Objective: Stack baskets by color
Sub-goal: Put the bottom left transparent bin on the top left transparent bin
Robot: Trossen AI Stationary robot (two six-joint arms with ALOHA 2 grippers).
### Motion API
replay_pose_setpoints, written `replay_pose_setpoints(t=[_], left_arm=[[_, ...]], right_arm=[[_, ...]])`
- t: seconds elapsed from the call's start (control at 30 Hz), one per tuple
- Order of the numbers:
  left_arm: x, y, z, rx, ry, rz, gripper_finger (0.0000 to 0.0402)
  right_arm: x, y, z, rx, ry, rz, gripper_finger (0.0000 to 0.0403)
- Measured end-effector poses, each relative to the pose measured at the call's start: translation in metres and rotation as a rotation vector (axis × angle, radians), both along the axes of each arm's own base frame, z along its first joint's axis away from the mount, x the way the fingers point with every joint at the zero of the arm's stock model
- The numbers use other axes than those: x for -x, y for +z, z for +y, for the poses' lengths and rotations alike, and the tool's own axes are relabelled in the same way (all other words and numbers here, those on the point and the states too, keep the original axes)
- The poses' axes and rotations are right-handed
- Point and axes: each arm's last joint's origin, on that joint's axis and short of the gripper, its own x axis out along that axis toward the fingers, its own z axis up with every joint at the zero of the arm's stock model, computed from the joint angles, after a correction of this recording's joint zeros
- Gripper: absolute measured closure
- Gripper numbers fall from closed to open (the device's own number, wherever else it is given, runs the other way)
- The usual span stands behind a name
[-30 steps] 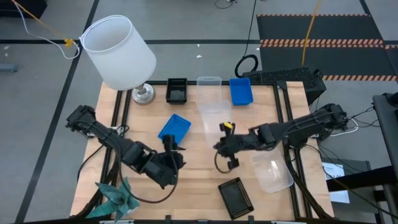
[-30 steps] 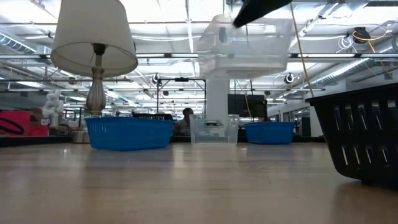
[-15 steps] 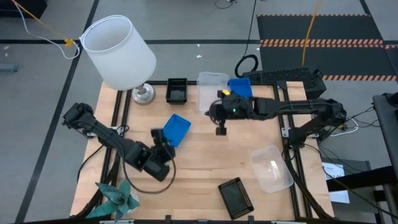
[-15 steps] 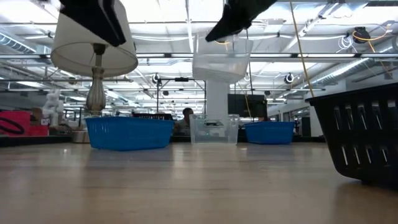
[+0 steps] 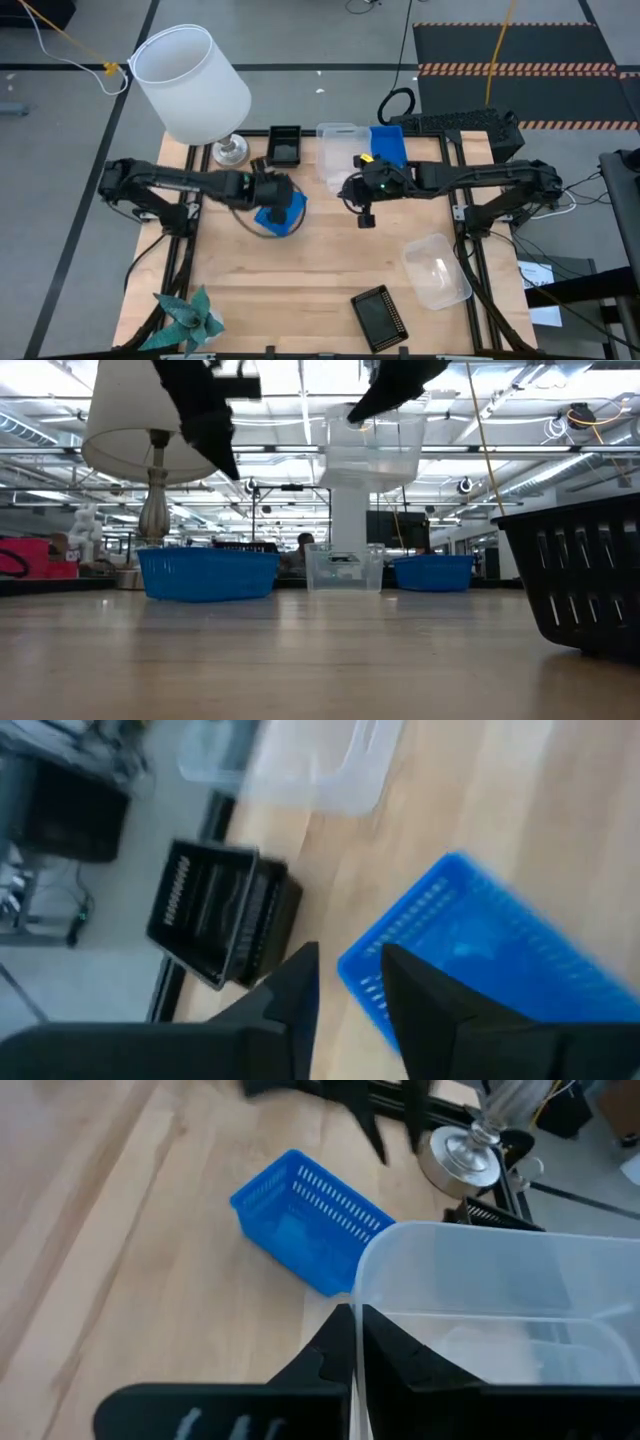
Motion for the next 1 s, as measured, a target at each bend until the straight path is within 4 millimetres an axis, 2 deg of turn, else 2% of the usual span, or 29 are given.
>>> replay_pose_setpoints(t=[0.2,0.3,0.43,0.7,1.0], left_arm=[[-0.009,-0.007,0.046,0.008,0.006,0.021,0.0237],[-0.014,-0.013,0.064,-0.003,0.028,0.02,0.0232],[-0.021,-0.027,0.088,0.007,0.055,0.035,0.0259],[-0.025,-0.054,0.118,0.024,0.141,0.094,0.0321],[-0.029,-0.063,0.129,0.041,0.204,0.056,0.0372]], right_arm=[[0.021,0.011,0.006,0.024,0.032,0.007,0.04],[0.034,0.01,0.007,0.046,0.054,0.002,0.04],[0.053,0.011,0.005,0.121,0.02,-0.028,0.0399],[0.084,0.011,0.004,0.148,-0.008,-0.129,0.0399],[0.094,0.007,0.004,0.146,-0.01,-0.14,0.0399]])
